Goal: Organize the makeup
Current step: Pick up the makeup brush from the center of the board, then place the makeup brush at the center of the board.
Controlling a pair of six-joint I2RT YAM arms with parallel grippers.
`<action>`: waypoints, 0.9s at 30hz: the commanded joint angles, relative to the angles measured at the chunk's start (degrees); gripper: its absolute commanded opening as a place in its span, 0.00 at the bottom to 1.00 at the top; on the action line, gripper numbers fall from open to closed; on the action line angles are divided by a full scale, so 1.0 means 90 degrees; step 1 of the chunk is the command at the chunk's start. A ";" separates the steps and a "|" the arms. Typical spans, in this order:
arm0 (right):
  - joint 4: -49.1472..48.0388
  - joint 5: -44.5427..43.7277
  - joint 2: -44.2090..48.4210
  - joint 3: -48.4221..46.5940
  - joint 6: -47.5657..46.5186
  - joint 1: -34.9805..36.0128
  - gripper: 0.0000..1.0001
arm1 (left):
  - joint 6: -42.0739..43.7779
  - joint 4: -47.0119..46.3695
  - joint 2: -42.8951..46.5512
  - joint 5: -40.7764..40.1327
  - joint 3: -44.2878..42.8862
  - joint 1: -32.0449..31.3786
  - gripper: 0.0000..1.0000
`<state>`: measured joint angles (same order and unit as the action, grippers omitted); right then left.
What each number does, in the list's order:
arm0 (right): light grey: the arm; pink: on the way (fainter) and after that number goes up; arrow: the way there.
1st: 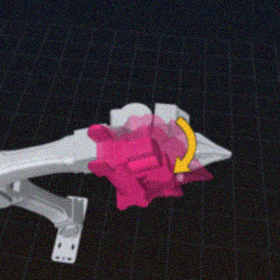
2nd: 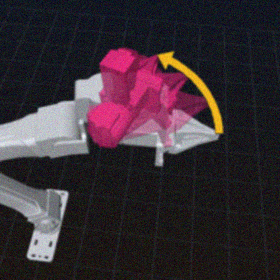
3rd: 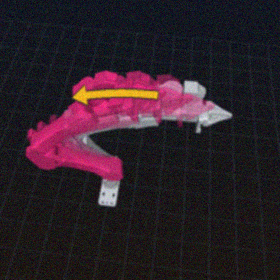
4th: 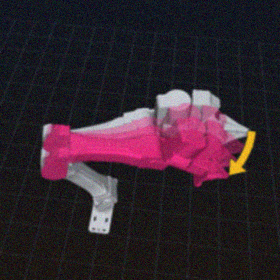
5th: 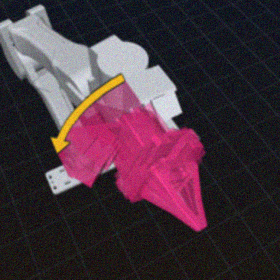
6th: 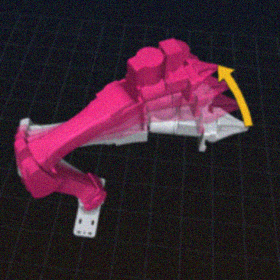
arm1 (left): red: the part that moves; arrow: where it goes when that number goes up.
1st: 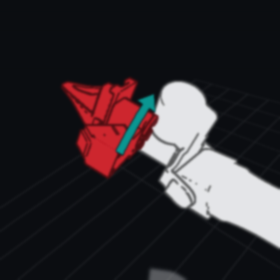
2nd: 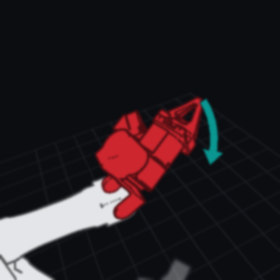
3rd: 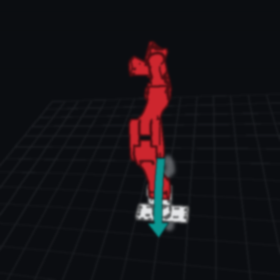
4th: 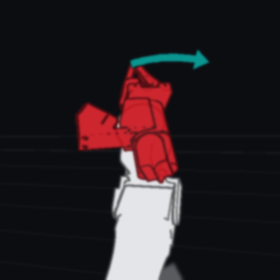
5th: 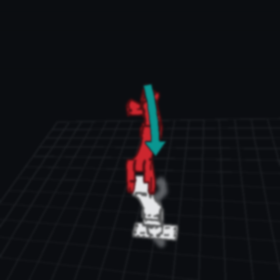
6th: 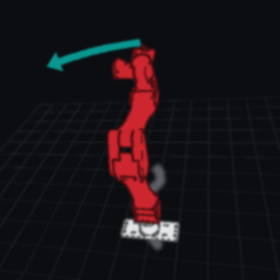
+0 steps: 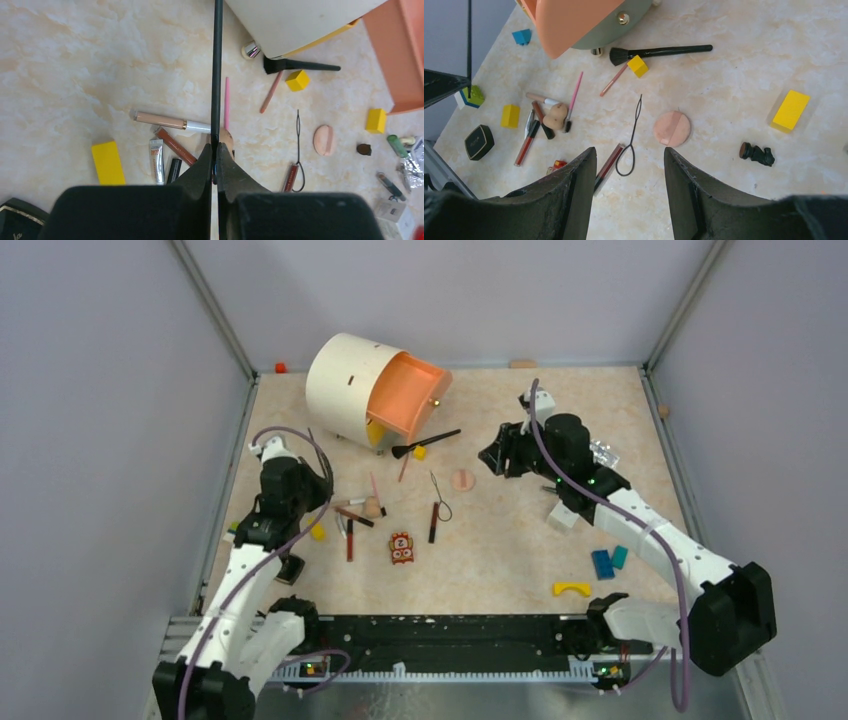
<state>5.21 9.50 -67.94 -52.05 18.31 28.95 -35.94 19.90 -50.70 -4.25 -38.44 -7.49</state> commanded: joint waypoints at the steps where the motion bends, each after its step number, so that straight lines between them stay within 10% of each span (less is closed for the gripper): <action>1: -0.0345 -0.0242 0.0331 0.0001 0.0220 -0.0072 0.51 | 0.0022 0.0156 0.0790 -0.0287 0.0050 -0.0037 0.00; 12: -0.0309 -0.0311 0.0460 0.0017 0.0314 -0.0072 0.51 | 0.1157 -0.0258 0.0781 0.1137 -0.0912 -0.0351 0.00; 27: -0.0096 -0.0453 0.0702 0.0088 0.0133 -0.0069 0.52 | 0.2337 -0.0636 -0.1375 -0.0058 -0.2602 -0.2624 0.00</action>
<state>4.40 6.44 -64.42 -51.62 20.58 28.95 -18.39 16.36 -56.97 -2.44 -55.00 -30.79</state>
